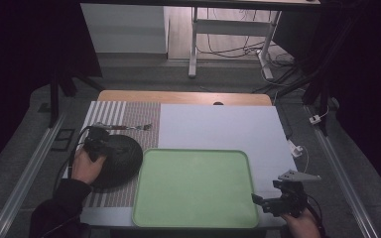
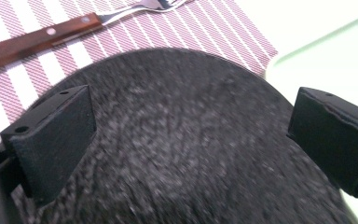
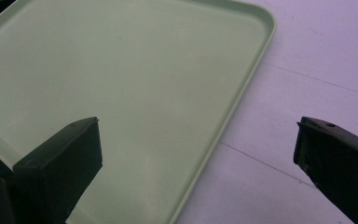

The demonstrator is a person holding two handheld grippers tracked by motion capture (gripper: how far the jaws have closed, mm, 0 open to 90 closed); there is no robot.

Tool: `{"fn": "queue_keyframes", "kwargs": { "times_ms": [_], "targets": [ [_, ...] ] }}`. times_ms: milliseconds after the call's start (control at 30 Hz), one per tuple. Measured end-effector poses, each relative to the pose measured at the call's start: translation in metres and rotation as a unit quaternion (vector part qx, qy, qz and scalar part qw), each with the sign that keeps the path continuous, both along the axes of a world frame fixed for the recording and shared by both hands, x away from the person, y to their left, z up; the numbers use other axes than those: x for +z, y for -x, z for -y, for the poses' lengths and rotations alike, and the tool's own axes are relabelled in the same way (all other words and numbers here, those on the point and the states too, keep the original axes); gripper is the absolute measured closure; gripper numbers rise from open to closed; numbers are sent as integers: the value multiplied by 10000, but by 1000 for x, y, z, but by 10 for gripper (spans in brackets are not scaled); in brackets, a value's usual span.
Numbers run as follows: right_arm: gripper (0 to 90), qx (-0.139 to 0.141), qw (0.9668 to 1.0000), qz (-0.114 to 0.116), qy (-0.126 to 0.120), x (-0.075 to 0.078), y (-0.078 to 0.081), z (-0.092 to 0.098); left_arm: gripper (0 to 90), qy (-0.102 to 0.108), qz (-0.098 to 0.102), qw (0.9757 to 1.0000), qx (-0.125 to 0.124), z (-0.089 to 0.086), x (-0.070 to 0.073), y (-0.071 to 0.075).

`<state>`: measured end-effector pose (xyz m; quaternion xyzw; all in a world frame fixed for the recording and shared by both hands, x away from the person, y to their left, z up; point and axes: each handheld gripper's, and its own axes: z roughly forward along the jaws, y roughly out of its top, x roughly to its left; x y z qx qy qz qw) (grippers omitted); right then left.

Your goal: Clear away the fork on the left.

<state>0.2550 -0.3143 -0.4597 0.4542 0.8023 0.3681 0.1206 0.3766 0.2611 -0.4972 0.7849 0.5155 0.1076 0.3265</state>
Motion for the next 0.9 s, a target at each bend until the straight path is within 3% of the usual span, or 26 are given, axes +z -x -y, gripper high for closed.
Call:
{"fn": "queue_keyframes", "kwargs": {
  "times_ms": [733,900],
  "targets": [
    [11,1,10000,-35,-40,0,-1,1,10,44,-58,9999,127,-15,-4,-52],
    [11,1,10000,-38,-48,0,-1,1,10,-50,-123,9997,196,-17,-7,-63]
  ]
}}
